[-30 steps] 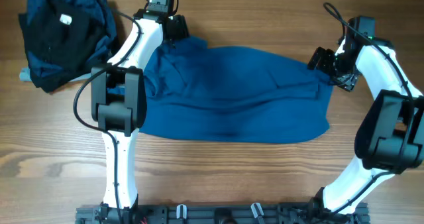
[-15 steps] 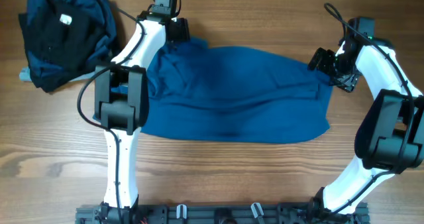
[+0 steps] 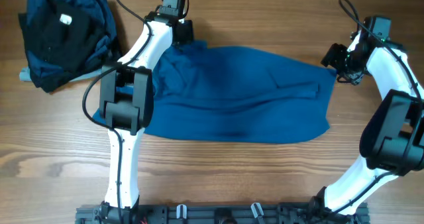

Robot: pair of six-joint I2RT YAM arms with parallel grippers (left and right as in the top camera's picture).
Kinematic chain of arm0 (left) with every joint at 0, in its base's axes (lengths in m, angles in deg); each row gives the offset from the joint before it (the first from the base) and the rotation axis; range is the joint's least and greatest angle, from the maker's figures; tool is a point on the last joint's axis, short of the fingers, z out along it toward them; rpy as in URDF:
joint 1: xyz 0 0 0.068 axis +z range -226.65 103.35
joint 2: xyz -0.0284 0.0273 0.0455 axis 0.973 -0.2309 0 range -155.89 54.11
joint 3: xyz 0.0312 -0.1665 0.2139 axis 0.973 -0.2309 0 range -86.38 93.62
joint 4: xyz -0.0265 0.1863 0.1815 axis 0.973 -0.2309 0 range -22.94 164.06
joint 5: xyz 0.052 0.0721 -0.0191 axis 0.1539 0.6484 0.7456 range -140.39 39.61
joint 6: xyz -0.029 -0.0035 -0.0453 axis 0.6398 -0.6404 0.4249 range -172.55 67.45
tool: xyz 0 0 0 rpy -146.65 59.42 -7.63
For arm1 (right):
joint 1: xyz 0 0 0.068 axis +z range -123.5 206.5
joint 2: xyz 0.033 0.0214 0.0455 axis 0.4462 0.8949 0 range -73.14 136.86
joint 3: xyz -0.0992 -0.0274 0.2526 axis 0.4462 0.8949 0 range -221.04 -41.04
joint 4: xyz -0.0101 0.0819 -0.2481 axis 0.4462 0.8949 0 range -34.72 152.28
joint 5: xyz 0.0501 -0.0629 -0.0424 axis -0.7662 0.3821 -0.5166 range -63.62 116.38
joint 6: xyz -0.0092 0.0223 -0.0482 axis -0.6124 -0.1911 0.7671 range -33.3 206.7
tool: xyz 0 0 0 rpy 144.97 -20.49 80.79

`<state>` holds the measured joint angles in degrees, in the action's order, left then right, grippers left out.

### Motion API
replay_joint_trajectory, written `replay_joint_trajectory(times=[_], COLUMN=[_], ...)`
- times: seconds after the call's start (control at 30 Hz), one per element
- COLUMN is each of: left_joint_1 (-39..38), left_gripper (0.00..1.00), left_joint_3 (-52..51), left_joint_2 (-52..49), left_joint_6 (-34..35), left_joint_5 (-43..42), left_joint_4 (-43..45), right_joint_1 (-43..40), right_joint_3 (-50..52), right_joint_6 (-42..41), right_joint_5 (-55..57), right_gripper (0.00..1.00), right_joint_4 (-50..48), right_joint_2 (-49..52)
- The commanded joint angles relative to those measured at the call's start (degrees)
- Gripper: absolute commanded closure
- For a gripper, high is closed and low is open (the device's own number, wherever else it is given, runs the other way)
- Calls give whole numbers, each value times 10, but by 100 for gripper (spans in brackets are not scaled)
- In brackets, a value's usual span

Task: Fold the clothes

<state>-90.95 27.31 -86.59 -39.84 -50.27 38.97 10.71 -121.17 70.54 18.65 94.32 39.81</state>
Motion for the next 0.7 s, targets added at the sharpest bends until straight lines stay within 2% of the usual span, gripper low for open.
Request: replay_joint_trajectory(times=[0.0, 0.17, 0.3, 0.33, 0.4, 0.67], left_joint_1=[-4, -4, -4, -4, -4, -3], left_gripper=[69, 73, 81, 87, 96, 96], left_joint_3=[3, 3, 3, 3, 3, 3], left_joint_2=[-23, -23, -22, -22, -22, 46], left_joint_6=[-3, -3, -3, -3, -3, -3], left_joint_5=[-5, -5, -5, -5, -5, -5], left_joint_4=[-16, -17, -16, -16, -16, -55], right_joint_1=[2, 2, 2, 2, 2, 2], right_joint_3=[0, 0, 0, 0, -2, -3], right_joint_6=[-5, -8, -21, -21, -23, -50], right_joint_5=[-14, -18, -24, -24, -24, -11], right_gripper=[28, 34, 62, 75, 93, 96], right_joint_4=[-9, -23, -24, -23, -18, 13], right_joint_2=[34, 58, 58, 58, 57, 19])
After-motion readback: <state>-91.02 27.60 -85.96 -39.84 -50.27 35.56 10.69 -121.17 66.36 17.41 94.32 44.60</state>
